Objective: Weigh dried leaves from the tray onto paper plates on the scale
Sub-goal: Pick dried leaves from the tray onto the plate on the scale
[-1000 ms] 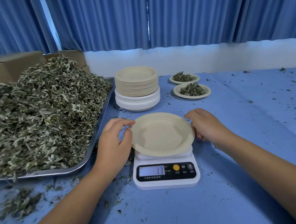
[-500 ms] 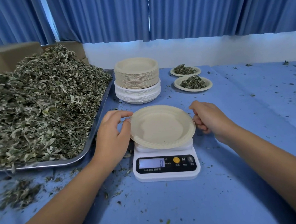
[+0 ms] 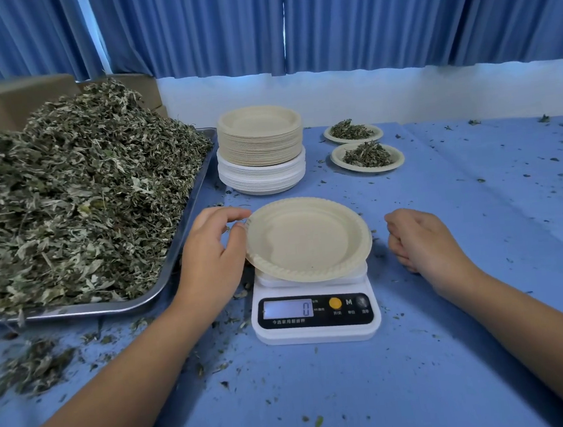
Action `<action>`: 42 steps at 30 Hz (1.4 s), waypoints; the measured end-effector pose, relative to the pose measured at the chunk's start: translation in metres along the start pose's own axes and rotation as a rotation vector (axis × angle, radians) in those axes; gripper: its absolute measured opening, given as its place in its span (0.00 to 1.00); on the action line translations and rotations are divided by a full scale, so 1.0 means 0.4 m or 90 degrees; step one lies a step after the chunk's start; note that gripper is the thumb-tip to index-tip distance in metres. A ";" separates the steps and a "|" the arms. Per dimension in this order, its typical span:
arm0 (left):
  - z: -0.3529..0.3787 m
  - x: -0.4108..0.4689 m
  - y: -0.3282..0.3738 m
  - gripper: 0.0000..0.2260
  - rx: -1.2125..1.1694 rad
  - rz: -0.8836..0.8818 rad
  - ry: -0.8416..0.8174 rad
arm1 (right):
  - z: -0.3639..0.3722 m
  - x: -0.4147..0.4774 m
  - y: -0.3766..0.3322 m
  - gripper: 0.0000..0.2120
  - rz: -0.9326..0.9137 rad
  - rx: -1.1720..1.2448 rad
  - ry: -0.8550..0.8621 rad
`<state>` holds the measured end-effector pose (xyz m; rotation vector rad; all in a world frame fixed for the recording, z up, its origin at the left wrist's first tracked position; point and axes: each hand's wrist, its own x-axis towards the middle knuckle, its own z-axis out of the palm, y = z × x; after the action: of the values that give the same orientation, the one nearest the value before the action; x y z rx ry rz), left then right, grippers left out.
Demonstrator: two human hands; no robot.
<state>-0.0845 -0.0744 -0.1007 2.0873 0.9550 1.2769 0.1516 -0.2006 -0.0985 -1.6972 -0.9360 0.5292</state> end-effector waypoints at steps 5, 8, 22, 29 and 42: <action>0.001 0.002 -0.008 0.11 -0.003 -0.019 0.015 | 0.001 -0.007 -0.005 0.19 -0.060 0.012 0.044; 0.007 0.005 -0.010 0.11 -0.016 -0.043 0.026 | 0.008 0.001 -0.023 0.19 -0.087 -0.009 0.058; 0.008 0.018 -0.018 0.15 -0.279 -0.253 0.032 | 0.258 0.100 -0.220 0.13 -0.245 -0.158 -0.032; 0.002 0.042 -0.009 0.11 -0.488 -0.434 0.083 | 0.443 0.135 -0.282 0.08 -0.331 -0.270 -0.162; -0.001 0.046 0.009 0.18 -0.890 -0.623 0.181 | 0.655 0.197 -0.349 0.28 -0.476 -0.483 -0.382</action>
<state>-0.0780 -0.0623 -0.0880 0.2827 0.6479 1.0905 -0.0404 0.0332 -0.0442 -1.6474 -2.3015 0.1576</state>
